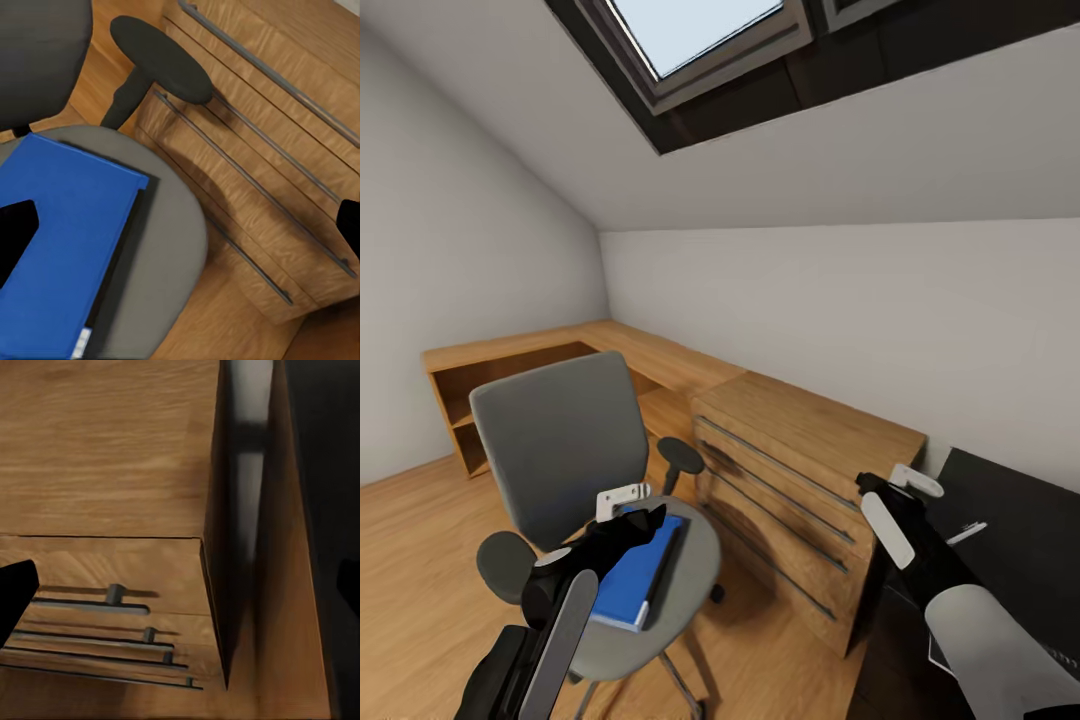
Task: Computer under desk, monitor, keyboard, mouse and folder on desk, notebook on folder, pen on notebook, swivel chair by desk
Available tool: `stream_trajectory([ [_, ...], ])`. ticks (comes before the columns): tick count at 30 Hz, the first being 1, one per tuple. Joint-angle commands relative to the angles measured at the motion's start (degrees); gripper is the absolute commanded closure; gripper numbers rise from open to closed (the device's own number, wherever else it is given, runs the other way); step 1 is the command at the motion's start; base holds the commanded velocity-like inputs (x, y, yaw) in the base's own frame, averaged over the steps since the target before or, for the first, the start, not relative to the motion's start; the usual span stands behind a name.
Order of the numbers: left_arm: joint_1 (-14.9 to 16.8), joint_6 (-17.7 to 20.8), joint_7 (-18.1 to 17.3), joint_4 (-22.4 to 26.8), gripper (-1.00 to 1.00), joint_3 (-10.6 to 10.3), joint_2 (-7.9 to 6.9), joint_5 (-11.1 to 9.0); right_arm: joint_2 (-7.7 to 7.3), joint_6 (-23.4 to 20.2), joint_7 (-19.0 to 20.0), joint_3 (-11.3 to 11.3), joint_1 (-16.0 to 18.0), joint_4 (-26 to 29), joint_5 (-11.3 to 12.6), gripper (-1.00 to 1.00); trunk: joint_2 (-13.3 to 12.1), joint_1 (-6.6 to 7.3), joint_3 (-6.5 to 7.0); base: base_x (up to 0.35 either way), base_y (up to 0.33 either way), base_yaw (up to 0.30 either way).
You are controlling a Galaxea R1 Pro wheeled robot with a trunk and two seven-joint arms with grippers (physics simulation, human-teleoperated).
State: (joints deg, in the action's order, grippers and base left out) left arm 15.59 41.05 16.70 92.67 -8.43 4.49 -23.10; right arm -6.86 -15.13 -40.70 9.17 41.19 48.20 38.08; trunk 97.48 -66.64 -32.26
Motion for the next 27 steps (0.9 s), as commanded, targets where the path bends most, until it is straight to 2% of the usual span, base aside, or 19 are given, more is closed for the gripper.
stream_trajectory([
  [1,0.05,0.17,0.53,0.05,-1.0,-0.03,0.01,-0.6,-0.05,-0.35,-0.48,0.5,0.03,0.16,0.24,-1.0,0.04,0.0,-0.07,0.0,0.0,0.086],
  [2,0.05,0.17,0.56,0.05,-1.0,-0.02,0.0,-0.58,0.43,-0.34,-0.5,0.89,0.03,0.25,0.22,-1.0,0.04,0.0,-0.07,0.0,0.0,0.018],
  [8,0.05,0.17,0.53,0.05,-1.0,0.01,-0.01,-0.55,0.67,-0.35,-0.5,0.94,0.03,0.31,0.23,-1.0,0.04,0.0,-0.08,0.0,0.0,0.007],
  [24,0.05,0.17,0.55,0.05,-1.0,0.22,-0.07,-0.55,0.79,-0.07,-0.96,1.1,-0.05,0.23,0.19,-1.0,0.04,0.0,-0.08,0.0,0.0,0.261],
  [27,0.05,0.17,0.59,0.05,-1.0,0.25,-0.09,-0.55,0.79,-0.04,-0.92,2.41,-0.05,0.26,0.21,-1.0,0.04,0.0,-0.08,0.0,0.0,0.276],
])
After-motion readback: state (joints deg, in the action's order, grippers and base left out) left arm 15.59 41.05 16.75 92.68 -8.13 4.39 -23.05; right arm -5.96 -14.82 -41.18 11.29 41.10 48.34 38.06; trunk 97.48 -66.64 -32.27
